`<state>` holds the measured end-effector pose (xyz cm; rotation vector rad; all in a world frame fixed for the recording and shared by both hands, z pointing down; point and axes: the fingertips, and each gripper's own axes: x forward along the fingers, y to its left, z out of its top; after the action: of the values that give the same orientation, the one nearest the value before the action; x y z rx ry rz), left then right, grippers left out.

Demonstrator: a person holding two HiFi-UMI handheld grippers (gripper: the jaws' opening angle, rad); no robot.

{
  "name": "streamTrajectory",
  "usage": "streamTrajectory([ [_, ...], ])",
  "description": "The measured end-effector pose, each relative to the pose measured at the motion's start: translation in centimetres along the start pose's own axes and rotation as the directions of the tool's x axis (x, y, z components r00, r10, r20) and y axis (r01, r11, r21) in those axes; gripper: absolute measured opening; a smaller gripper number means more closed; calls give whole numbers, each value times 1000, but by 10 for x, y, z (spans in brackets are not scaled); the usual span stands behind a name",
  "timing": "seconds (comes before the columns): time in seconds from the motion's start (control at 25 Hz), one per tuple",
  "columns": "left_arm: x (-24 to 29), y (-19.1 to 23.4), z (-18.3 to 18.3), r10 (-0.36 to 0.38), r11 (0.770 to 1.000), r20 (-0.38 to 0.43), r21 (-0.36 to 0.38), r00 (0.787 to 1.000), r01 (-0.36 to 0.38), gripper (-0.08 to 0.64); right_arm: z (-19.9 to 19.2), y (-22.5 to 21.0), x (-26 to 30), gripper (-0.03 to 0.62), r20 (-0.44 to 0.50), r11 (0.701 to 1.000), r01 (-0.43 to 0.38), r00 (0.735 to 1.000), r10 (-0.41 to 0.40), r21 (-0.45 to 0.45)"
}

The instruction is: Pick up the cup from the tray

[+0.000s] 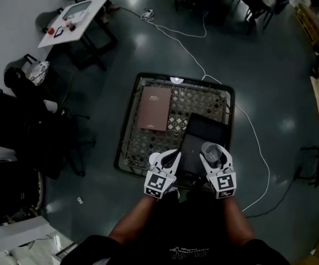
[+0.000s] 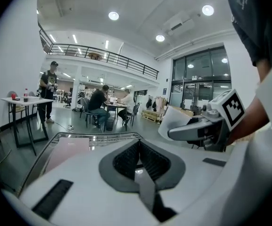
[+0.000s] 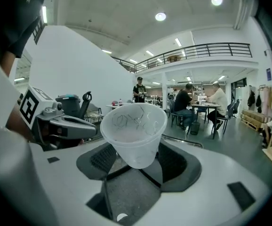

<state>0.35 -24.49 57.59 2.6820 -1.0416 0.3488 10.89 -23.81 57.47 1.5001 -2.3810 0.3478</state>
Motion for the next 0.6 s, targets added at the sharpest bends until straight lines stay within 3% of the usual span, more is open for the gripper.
streamTrajectory([
  [0.6,-9,-14,31,-49,997,36,65,998,47,11,36,6,-31,273,81,995,99,992,-97,-28],
])
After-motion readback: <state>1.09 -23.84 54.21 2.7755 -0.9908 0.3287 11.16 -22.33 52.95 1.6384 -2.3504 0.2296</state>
